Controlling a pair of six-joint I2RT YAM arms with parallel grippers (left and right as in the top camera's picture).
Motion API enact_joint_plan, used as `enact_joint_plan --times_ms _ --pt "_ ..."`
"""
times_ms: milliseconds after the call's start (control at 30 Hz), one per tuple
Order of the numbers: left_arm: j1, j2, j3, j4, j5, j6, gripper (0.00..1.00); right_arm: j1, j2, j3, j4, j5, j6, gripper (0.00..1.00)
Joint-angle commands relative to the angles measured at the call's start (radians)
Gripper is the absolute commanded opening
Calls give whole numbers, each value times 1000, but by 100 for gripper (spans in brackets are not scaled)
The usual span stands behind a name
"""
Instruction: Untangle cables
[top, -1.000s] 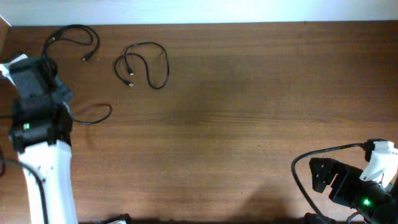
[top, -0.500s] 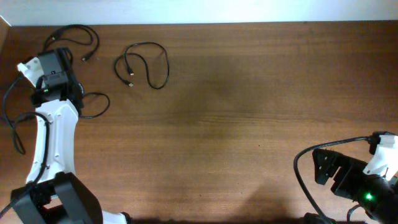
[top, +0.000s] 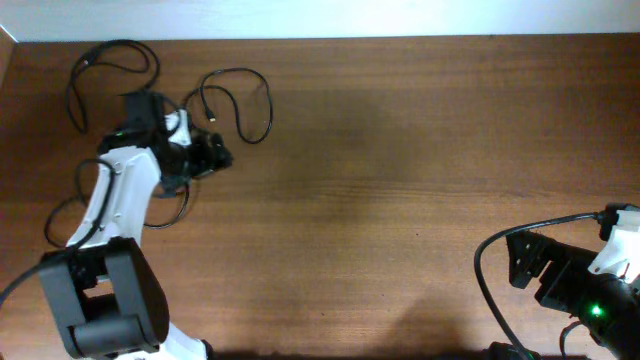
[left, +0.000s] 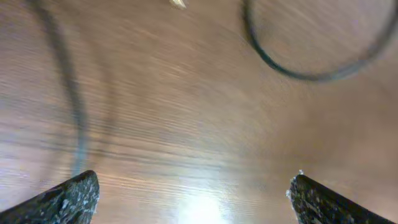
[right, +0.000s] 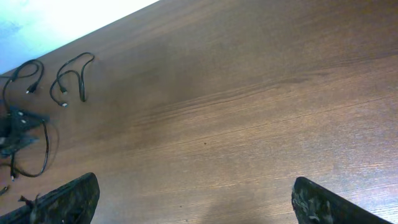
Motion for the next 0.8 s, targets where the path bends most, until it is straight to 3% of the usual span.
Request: enact_joint_plan --times_ms 0,133,233,333,500,633,767 --pt "-98 -109 -10 -57 75 198 99 -2 -3 6 3 9 10 98" --pt "-126 -523 -122 -63 83 225 99 -2 -3 6 3 9 10 99" --pt "-125 -1075 -448 16 3 224 99 -2 -3 6 3 9 10 98" --pt "-125 -1430 -499 -56 2 225 99 -2 -3 6 3 9 10 98" --pt "-125 -1488 -499 -86 2 225 99 0 -3 6 3 9 10 98" --pt "-222 -1608 -504 -109 2 225 99 32 -3 6 3 9 10 98" --pt "-233 -1743 -506 -149 1 225 99 32 -3 6 3 9 10 98"
